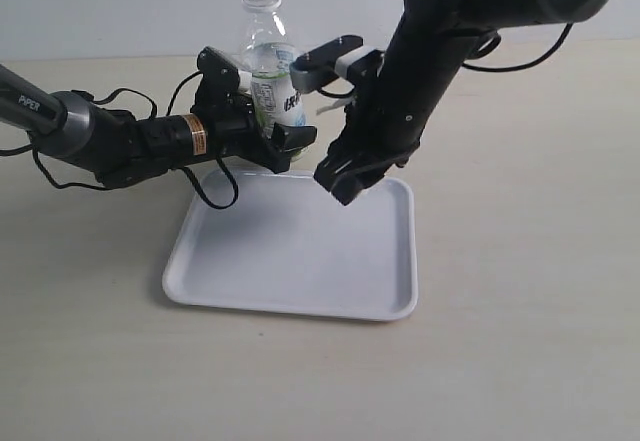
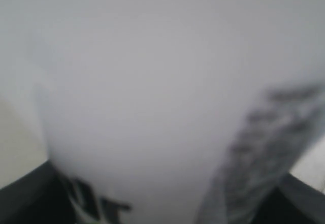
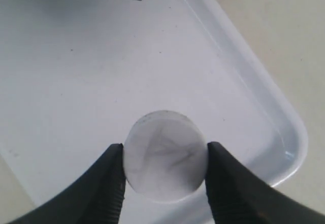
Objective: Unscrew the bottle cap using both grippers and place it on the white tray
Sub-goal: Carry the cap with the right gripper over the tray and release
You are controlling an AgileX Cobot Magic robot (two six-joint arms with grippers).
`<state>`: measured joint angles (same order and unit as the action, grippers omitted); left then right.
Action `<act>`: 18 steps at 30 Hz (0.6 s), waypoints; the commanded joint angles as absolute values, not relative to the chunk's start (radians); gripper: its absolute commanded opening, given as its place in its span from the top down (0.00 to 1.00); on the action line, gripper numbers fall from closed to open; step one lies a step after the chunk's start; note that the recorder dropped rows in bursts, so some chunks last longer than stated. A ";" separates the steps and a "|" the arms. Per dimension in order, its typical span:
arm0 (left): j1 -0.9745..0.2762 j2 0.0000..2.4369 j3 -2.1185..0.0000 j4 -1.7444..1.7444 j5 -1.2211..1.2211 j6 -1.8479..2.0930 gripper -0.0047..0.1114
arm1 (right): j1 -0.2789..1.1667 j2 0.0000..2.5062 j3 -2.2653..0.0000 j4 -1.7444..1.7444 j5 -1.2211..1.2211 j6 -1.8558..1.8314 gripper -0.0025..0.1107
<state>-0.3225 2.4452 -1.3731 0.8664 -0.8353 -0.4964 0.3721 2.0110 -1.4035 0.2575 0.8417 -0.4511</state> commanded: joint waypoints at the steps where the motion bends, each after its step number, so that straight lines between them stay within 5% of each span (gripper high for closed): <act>1: -0.325 2.436 -1.374 0.854 -0.874 -0.501 0.96 | 0.371 2.053 -1.392 0.288 0.765 -0.461 0.98; 18: -0.325 2.436 -1.374 0.854 -0.874 -0.501 0.96 | 0.371 2.127 -1.392 0.334 0.740 -0.476 0.98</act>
